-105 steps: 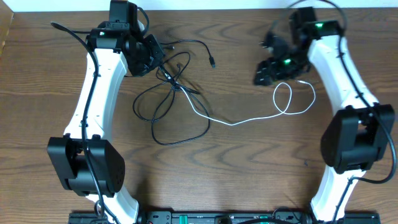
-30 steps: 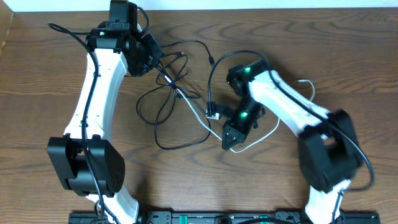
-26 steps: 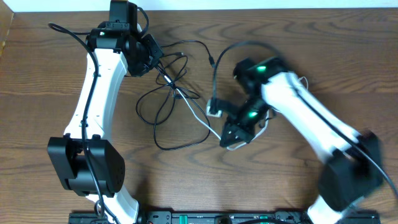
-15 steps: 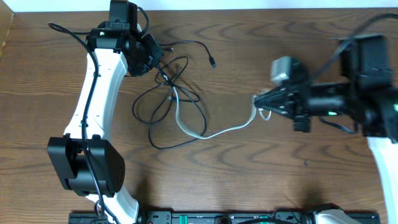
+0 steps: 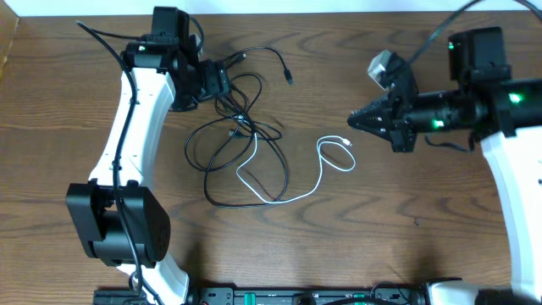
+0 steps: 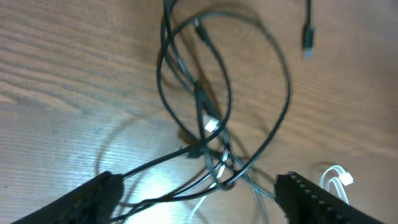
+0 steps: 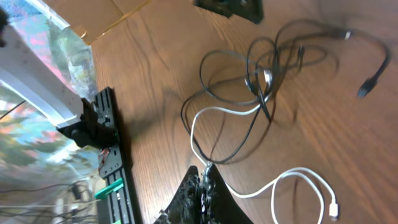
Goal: Untangle cables
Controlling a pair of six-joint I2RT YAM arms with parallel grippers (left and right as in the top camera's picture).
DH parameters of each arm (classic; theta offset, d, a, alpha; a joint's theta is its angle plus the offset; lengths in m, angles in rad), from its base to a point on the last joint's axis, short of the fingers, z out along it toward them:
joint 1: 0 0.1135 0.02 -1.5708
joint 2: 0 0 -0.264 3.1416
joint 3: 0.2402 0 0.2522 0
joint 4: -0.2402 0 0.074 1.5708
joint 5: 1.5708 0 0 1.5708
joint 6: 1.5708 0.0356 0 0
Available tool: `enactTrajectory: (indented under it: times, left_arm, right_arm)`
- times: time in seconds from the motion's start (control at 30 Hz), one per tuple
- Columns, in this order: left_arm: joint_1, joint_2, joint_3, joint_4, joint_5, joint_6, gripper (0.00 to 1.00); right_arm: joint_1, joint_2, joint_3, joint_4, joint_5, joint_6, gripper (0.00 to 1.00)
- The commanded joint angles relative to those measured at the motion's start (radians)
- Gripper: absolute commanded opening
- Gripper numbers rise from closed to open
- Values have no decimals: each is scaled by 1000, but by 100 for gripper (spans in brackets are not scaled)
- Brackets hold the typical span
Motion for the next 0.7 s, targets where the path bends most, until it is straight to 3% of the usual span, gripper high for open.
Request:
enactTrajectory:
  times: [0.0, 0.2, 0.4, 0.57, 0.67]
  left_arm:
    - [-3, 20, -53, -11, -13, 35, 78]
    - [-5, 20, -133, -7, -18, 50, 77]
    - [-5, 20, -143, 8, -19, 50, 77]
    - [-8, 20, -154, -47, -18, 107, 78]
    - [-2, 20, -183, -37, -36, 113, 78]
  right_arm:
    - [0, 68, -5, -1, -1, 24, 1]
    - [28, 147, -5, 13, 60, 38, 1]
    - [131, 255, -5, 97, 177, 202, 2]
    - [228, 331, -5, 109, 251, 241, 10]
    - [290, 369, -5, 86, 293, 241, 24]
